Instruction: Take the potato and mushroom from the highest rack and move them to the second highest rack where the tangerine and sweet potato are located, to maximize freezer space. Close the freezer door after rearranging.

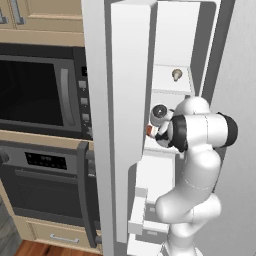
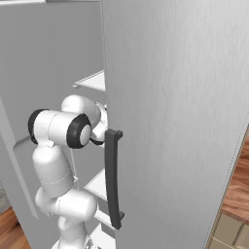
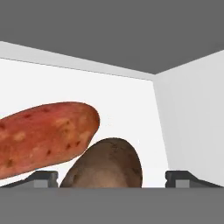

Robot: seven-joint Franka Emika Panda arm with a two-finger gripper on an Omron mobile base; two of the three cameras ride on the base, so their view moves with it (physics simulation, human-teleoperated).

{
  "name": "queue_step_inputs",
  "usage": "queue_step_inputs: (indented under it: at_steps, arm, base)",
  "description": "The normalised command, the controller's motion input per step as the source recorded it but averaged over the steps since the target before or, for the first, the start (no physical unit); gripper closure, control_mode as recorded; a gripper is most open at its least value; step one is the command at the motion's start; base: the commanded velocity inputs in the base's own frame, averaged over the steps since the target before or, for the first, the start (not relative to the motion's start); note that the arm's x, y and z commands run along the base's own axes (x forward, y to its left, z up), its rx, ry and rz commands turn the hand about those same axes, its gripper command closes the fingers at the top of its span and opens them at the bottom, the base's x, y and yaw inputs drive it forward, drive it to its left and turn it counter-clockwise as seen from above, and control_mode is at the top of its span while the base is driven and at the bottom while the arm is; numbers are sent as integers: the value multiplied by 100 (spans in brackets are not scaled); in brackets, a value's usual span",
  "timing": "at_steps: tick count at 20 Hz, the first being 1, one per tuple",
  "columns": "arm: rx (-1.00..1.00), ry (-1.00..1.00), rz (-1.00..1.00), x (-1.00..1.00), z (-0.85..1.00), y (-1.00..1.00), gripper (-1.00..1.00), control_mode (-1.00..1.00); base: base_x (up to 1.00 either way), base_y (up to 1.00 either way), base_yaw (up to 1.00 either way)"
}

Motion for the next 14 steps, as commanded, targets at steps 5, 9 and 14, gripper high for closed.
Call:
queue_step_inputs:
  at_steps: [5, 9, 14]
  arm:
    - [11, -10, -1, -35, 15, 0, -100, -100]
    - [15, -14, -1, -52, 23, 0, -100, -100]
    - [11, -15, -15, -54, 38, 21, -100, -100]
  base:
    - [0, 0, 0]
    - [0, 0, 0]
    - [0, 0, 0]
